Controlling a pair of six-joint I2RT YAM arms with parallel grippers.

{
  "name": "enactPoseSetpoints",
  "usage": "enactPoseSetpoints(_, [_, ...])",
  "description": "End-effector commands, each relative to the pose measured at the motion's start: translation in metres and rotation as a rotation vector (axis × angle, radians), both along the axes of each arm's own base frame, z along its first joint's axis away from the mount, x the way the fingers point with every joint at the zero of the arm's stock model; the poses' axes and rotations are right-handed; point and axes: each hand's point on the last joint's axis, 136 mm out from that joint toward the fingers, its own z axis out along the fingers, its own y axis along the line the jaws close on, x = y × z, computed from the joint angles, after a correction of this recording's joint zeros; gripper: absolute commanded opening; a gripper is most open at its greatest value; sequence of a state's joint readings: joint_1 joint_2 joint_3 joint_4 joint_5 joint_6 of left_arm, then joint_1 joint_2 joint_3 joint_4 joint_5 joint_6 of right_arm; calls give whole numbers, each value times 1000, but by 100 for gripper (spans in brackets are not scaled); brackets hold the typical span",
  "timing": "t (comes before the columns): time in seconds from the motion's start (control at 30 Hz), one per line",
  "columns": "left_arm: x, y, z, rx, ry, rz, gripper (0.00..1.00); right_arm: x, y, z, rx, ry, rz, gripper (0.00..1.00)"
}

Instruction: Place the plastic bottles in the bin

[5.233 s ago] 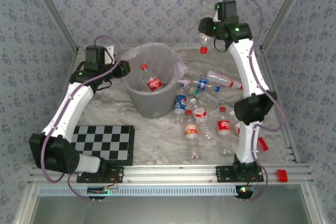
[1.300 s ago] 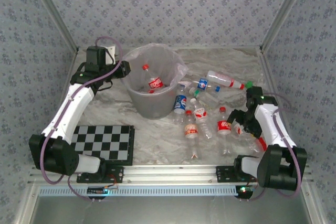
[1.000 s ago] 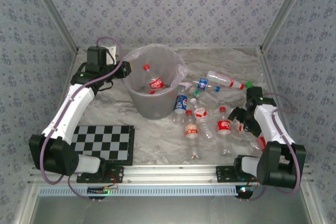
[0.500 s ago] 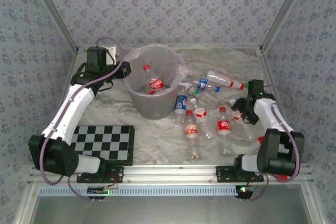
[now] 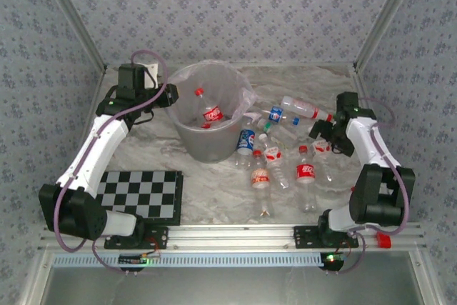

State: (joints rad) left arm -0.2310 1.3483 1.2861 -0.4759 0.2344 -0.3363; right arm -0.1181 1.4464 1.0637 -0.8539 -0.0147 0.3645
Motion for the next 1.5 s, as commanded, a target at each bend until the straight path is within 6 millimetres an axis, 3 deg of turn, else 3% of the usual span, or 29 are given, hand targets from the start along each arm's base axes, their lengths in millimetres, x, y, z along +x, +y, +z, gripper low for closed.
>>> enactPoseSetpoints(0.0, [-11,-2,-1,25,13,-30,33,-30,8,-19,7,172,97,100])
enactPoseSetpoints(0.2, [-11,-1,0,25,9,-27,33,-33,-4,-30,-29,223,23,98])
enactPoseSetpoints(0.43, [-11,0,1,30,7,-27,33,-4,17,-53,130,179,35,96])
enactPoseSetpoints(0.67, [-11,3,1,40,4,-15,33,11,8,-47,141,134,-4,79])
enactPoseSetpoints(0.87, [-10,3,-2,46,10,-14,33,14,-3,-10,79,65,-13,68])
enactPoseSetpoints(1.03, [-10,4,-2,47,10,-11,33,5,-6,16,55,36,-31,65])
enactPoseSetpoints(1.07, [-10,5,-1,46,9,-10,33,12,-8,34,47,-9,-32,65])
enactPoseSetpoints(1.23, [-10,4,-1,40,9,-12,33,12,-6,83,33,-128,-23,55])
enactPoseSetpoints(1.47, [-10,5,-1,45,7,-7,33,19,31,166,185,-383,26,49])
